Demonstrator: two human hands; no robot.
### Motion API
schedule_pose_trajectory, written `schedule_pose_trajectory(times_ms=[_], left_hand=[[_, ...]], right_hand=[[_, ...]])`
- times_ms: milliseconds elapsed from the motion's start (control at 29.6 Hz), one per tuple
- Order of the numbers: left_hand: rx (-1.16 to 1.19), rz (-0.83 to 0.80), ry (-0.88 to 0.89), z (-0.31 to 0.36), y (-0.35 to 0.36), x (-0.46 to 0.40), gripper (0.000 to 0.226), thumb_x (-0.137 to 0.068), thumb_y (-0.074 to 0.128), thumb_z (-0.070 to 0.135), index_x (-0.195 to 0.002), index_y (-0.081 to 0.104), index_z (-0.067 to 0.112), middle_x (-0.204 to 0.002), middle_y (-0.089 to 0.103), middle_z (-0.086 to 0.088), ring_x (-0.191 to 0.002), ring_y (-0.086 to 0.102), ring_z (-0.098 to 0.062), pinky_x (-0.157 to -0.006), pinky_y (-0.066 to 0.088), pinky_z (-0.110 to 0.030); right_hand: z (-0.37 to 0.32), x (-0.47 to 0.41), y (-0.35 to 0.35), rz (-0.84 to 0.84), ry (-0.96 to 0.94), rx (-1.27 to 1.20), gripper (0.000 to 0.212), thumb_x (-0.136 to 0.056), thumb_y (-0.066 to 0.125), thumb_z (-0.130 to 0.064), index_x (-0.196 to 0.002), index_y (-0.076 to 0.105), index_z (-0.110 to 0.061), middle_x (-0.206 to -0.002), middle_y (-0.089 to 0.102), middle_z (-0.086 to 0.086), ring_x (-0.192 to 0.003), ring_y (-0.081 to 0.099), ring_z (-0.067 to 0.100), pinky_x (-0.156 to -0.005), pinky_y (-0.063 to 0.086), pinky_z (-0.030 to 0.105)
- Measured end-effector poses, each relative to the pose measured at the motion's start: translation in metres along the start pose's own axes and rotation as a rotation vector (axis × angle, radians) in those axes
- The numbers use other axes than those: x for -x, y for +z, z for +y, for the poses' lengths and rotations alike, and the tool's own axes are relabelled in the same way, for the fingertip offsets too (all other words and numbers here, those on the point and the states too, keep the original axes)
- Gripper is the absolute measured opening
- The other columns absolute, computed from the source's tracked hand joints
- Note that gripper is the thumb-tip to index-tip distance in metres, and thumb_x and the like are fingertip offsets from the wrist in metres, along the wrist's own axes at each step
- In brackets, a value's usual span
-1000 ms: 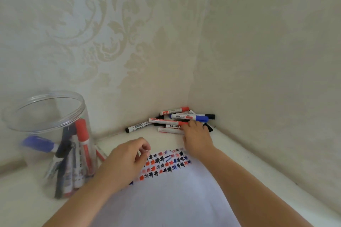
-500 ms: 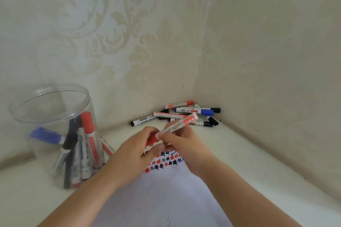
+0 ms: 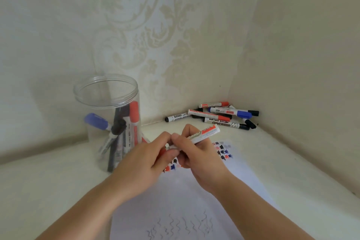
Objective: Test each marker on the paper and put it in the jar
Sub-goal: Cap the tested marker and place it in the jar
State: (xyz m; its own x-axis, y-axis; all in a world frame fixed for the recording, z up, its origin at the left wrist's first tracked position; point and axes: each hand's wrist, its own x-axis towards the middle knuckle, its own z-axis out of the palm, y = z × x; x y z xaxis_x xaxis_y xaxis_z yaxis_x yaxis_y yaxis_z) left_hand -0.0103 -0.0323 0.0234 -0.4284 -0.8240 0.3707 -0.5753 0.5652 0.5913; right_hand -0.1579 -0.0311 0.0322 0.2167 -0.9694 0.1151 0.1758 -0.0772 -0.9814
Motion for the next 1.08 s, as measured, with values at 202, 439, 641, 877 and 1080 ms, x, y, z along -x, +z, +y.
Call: schedule_pose_trajectory(times_ms=[202,439,641,877,1080], left_hand=[[0.155,-0.007,-0.180,-0.004,-0.024,0.015,0.035,-0.081,0.023,0.056,-0.103,0.045,0.039,-0.080,0.064,0.012,-0.076,0.056,0.005,-0.065,0.042,-0.013],[0.396,0.006,-0.199,-0.019,-0.024,0.044,0.023,-0.092,0.033,0.029,-0.097,0.054,0.038,-0.085,0.062,0.001,-0.062,0.048,-0.011,-0.060,0.042,-0.022],[0.238,0.020,-0.202,-0.026,-0.023,0.047,0.009,-0.090,0.042,0.035,-0.094,0.050,0.038,-0.079,0.064,-0.002,-0.062,0.056,-0.014,-0.062,0.048,-0.029],[0.056,-0.009,-0.214,-0.033,-0.018,0.046,0.010,-0.086,0.052,0.040,-0.093,0.045,0.037,-0.074,0.064,0.002,-0.065,0.057,-0.007,-0.061,0.044,-0.023],[0.029,-0.036,-0.256,-0.034,-0.019,0.047,0.009,-0.090,0.048,0.035,-0.099,0.047,0.032,-0.064,0.054,0.007,-0.056,0.049,-0.003,-0.055,0.037,-0.018]], right_hand=[[-0.006,-0.008,-0.007,0.125,0.069,0.032,0.018,-0.092,0.051,-0.015,-0.077,0.059,-0.007,-0.052,0.059,0.009,-0.040,0.045,0.017,-0.039,0.035,0.023],[0.013,-0.006,0.004,0.125,0.254,0.370,0.024,-0.078,0.070,-0.020,-0.061,0.054,-0.015,-0.050,0.055,-0.001,-0.042,0.044,0.008,-0.042,0.035,0.017],[0.033,-0.002,0.026,0.137,0.106,0.378,0.029,-0.079,0.065,-0.009,-0.061,0.042,-0.012,-0.041,0.048,-0.010,-0.043,0.040,0.008,-0.045,0.029,0.020],[0.039,0.000,0.027,0.133,0.000,0.353,0.035,-0.084,0.063,-0.009,-0.059,0.038,-0.009,-0.035,0.050,-0.010,-0.034,0.040,0.000,-0.041,0.028,0.012],[0.049,-0.002,0.027,0.123,-0.026,0.407,0.027,-0.078,0.061,-0.002,-0.061,0.041,0.002,-0.047,0.043,0.000,-0.043,0.032,0.008,-0.043,0.027,0.017]])
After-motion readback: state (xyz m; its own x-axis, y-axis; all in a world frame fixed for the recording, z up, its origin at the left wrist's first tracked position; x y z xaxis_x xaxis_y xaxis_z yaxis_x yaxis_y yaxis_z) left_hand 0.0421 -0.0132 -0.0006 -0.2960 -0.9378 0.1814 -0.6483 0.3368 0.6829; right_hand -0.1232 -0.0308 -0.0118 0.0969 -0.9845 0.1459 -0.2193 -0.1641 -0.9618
